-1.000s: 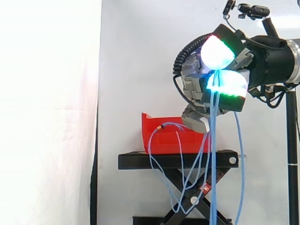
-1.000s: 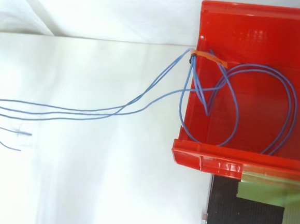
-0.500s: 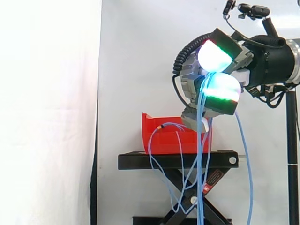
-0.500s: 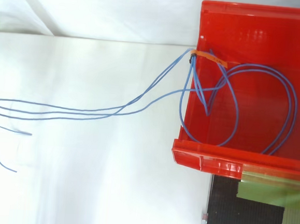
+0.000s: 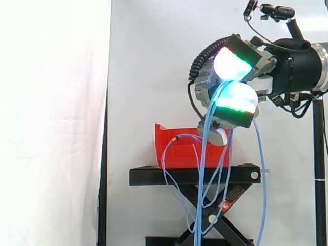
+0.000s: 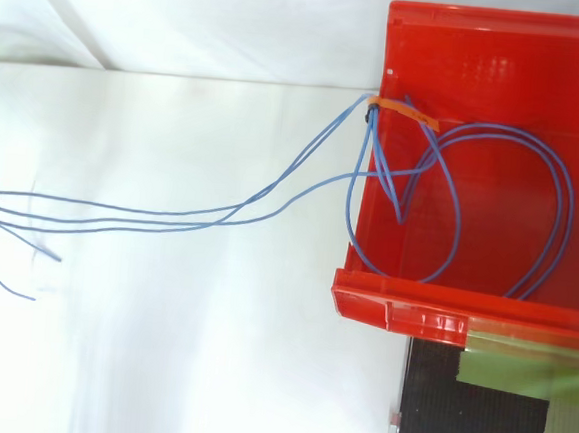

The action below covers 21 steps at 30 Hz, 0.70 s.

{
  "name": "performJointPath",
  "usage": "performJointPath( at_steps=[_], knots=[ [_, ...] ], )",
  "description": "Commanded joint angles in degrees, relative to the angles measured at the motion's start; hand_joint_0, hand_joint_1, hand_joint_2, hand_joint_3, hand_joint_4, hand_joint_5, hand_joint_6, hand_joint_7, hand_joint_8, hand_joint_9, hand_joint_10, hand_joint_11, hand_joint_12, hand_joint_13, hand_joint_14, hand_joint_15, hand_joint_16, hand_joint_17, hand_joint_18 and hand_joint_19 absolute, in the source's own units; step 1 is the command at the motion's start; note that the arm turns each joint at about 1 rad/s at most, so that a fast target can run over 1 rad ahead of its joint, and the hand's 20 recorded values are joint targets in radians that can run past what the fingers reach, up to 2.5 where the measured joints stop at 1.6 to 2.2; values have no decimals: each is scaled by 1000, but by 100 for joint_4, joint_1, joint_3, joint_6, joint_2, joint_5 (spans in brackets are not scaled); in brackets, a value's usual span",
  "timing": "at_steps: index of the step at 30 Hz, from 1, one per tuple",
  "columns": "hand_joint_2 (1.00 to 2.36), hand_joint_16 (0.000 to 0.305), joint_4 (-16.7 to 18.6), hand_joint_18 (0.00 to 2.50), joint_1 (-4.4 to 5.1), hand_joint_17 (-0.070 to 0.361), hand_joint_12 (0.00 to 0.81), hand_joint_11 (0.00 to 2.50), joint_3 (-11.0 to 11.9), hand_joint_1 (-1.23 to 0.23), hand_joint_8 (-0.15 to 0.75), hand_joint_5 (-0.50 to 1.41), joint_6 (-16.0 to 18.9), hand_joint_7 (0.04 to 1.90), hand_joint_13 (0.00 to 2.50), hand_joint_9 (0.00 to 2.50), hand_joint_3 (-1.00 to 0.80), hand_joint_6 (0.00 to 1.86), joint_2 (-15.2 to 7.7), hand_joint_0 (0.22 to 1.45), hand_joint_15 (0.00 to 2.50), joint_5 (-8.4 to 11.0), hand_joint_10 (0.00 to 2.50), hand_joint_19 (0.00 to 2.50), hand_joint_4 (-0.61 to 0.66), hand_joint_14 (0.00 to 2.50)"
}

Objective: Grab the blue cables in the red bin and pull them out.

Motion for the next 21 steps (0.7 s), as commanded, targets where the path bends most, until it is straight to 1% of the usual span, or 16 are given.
performJointPath(
  at_steps=[1,11,13,14,15,17,18,19,21],
  knots=[
    [1012,38,0,717,-10,86,305,1631,0,-923,244,924,1,881,1232,1072,-760,113,0,887,1495,1,1069,1106,224,570],
    [1013,38,0,716,-19,86,307,1639,0,-933,247,918,1,898,1232,1067,-738,113,0,895,1508,-25,1078,1107,217,552],
    [1011,38,0,718,-27,86,306,1651,0,-942,245,894,9,904,1230,1063,-773,193,0,873,1502,-25,1075,1108,206,558],
    [1011,39,0,720,-27,87,310,1639,0,-948,245,870,9,877,1228,1051,-785,268,0,866,1507,-25,1086,1107,212,555],
    [1011,39,0,722,-36,87,310,1641,9,-952,252,859,9,861,1227,1048,-788,296,0,863,1505,-25,1092,1107,213,556],
    [1010,39,0,722,-45,88,315,1640,44,-968,250,832,9,843,1219,1041,-798,346,0,863,1515,-25,1098,1098,217,553],
    [1010,39,0,722,-45,87,310,1631,105,-970,251,814,9,826,1220,1035,-795,382,0,863,1505,-25,1103,1107,209,556],
    [1010,39,0,722,-45,88,311,1620,114,-989,251,766,1,788,1219,1023,-793,470,0,867,1499,-25,1118,1097,200,557],
    [1010,39,0,723,-45,88,315,1605,114,-1005,250,737,1,766,1217,1018,-793,524,0,877,1501,-34,1125,1098,188,556]
  ],
)
